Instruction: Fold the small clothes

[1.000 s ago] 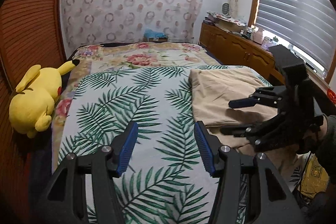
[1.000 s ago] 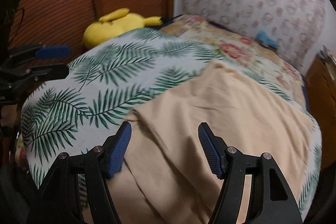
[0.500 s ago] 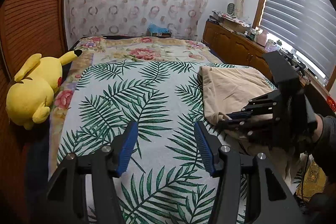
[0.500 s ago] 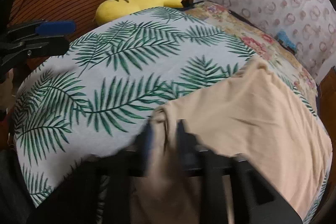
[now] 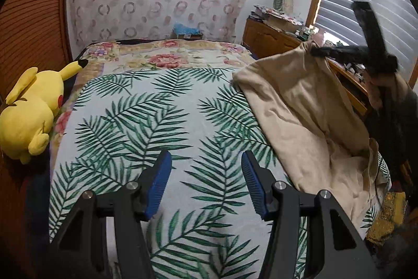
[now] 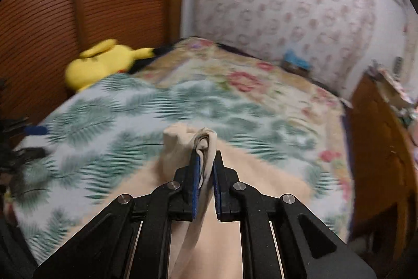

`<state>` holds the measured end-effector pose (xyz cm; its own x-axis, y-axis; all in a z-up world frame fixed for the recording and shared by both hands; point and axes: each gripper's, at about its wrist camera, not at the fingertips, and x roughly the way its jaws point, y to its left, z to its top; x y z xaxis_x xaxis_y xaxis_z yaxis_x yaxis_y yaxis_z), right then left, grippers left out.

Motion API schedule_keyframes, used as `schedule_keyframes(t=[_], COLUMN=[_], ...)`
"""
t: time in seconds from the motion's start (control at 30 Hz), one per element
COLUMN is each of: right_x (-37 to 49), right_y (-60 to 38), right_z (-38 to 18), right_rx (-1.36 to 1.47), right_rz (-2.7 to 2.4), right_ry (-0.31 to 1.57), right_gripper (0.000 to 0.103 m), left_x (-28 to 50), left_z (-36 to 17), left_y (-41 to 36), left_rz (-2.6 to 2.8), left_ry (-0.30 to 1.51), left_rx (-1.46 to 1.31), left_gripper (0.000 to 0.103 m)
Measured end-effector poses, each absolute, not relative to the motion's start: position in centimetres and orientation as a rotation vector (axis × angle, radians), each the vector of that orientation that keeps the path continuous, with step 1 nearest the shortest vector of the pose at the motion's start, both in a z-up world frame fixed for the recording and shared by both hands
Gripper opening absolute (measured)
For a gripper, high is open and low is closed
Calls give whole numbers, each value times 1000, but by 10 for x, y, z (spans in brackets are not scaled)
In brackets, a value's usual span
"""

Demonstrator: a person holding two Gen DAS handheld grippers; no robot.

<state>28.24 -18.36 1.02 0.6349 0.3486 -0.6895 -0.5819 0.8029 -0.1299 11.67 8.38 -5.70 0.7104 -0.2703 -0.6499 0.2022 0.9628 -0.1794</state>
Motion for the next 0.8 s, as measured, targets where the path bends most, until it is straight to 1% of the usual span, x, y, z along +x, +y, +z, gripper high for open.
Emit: schedule_keyframes(t=[0.13,0.4,0.43,0.5,0.53,0.6,0.67,0.73,0.8], right_x=[314,346,349,350,350,346,340,326,311], right_y=[-217,-256,-259,-263,-266,-269,-272,-275,-275], right_z=[8,-24,-28,-32,-32,-29,-24,-16,-9], right_rx=[-350,-365,-367,-385,-389,-374,-358,-332,-322], right_rz=[470,296,256,190,177,184,187,210,230], right_ry=[746,818,827,828,826,822,812,792,776], right_gripper=[7,7,8,18,25,26,32,34,38], left_x=[116,113,113,112,112,111,110,110,109], left_z=[-59,-63,-63,-63,-63,-62,-62,-62,-62], left_y=[75,60,59,56,55,50,44,40,33], left_rz=[-278,-296,-296,-300,-302,-307,-317,-326,-338], left_ry=[743,763,764,766,765,765,763,763,761], left_rx=[-92,-76,-75,-72,-71,-68,-62,-56,-45], left_gripper=[54,54,54,54,54,54,54,54,54])
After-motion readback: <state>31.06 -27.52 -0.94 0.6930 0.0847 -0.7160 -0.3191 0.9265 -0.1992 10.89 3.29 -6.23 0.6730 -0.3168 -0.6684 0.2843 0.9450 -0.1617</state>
